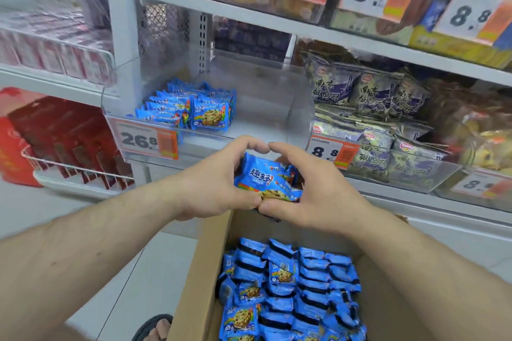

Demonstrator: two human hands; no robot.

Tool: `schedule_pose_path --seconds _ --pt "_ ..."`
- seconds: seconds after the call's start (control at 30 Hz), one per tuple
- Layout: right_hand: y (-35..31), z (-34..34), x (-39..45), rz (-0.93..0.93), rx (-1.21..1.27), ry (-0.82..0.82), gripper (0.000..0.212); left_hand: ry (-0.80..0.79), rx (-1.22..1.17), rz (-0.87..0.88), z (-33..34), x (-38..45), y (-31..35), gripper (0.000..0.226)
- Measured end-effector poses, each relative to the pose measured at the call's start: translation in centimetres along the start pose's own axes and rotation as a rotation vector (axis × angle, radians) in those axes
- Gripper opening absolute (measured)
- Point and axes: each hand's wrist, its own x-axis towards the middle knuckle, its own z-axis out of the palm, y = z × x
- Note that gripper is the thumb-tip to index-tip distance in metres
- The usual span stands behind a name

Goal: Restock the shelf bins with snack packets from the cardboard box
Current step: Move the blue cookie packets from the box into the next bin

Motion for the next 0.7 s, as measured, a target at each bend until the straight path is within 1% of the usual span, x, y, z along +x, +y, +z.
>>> schedule_pose_path --seconds 0.07,0.17,0.23,0.27,0.33,0.4,0.43,0.5,0.57,0.7 --pt "-0.9 -0.5 1.3 0.01 -0.055 -0.012 0.085 0.033 0.027 0.017 -0.9 -0.2 0.3 0.073" --pt "-2.2 -1.5 3.3 -0.032 -0.079 -0.066 0.059 0.109 0.064 0.056 -2.2 -0.3 0.6 0.078" --pt "-2.9 -2.4 4.7 -0.005 -0.08 -0.095 0.055 0.202 0.06 0.118 -3.1 -0.3 0.7 0.08" --pt "-3.1 -2.9 5.7 0.019 -0.084 -0.087 0.055 0.279 0.067 0.161 -3.5 -0.2 0.8 0.077" --pt "-3.2 -3.9 8.0 0.073 -0.135 -0.006 0.052 0.486 0.167 0.237 -4.5 0.2 0.7 0.064" --pt "-2.5 -4.3 10.8 0.129 -0.208 0.095 0.05 0.673 0.336 0.244 -5.6 0.7 0.2 0.051" --pt "-1.9 -4.0 12.4 0.16 -0.242 0.109 0.049 0.728 0.404 0.224 -6.2 0.9 -0.1 0.046" --pt "-0.6 -2.2 15.2 0.213 -0.302 0.044 0.048 0.761 0.528 0.178 -6.9 1.1 -0.8 0.037" --pt "0.6 0.5 17.4 0.23 -0.333 -0.065 0.048 0.759 0.619 0.186 -7.1 1.3 -1.4 0.036" --pt "1.7 5.4 20.2 0.201 -0.32 -0.215 0.06 0.801 0.654 0.239 -7.3 1.5 -2.0 0.037"
